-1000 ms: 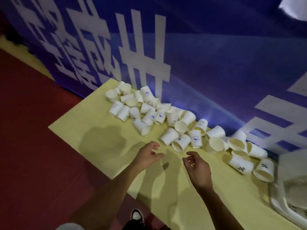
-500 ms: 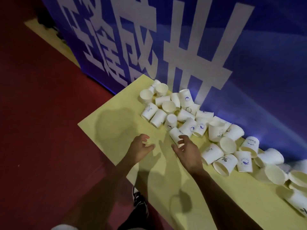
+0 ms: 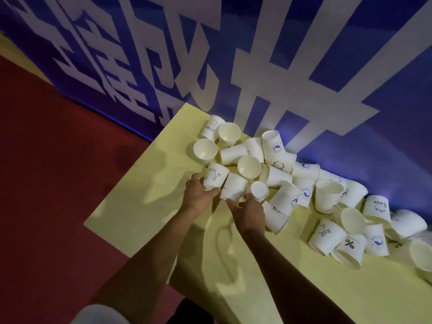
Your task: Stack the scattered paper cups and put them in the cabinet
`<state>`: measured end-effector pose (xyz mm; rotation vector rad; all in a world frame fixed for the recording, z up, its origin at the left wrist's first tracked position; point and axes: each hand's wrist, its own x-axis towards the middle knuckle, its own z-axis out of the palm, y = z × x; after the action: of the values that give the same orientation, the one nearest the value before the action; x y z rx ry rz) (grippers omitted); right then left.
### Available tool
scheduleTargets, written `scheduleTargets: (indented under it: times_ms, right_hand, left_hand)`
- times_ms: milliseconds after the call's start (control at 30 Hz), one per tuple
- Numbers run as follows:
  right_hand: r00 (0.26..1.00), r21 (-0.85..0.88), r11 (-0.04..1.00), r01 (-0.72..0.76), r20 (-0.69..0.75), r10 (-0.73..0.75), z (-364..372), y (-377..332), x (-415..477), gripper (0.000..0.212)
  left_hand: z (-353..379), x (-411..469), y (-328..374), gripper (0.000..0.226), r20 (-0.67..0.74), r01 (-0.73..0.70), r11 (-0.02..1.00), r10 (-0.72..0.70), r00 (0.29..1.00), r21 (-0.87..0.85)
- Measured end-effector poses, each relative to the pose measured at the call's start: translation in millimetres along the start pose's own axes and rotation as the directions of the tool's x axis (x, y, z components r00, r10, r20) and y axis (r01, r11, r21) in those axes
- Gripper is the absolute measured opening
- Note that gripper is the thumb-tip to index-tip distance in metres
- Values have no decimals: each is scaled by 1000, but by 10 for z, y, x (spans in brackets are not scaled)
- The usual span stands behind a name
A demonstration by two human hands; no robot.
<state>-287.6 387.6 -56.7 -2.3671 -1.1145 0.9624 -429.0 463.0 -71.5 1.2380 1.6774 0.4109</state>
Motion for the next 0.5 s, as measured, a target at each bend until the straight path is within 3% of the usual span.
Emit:
scheduleTargets:
  times_ms: [200, 500]
  right_hand:
    - [997, 138, 988, -66, -36, 71, 206, -9, 103, 53]
    - [1000, 240, 971, -12, 1, 12, 75, 126, -44, 58]
  left_hand:
    - [99, 94, -72, 53, 29, 12, 999, -11, 1000, -31]
    - [65, -103, -197, 47, 41, 72, 980, -65, 997, -188]
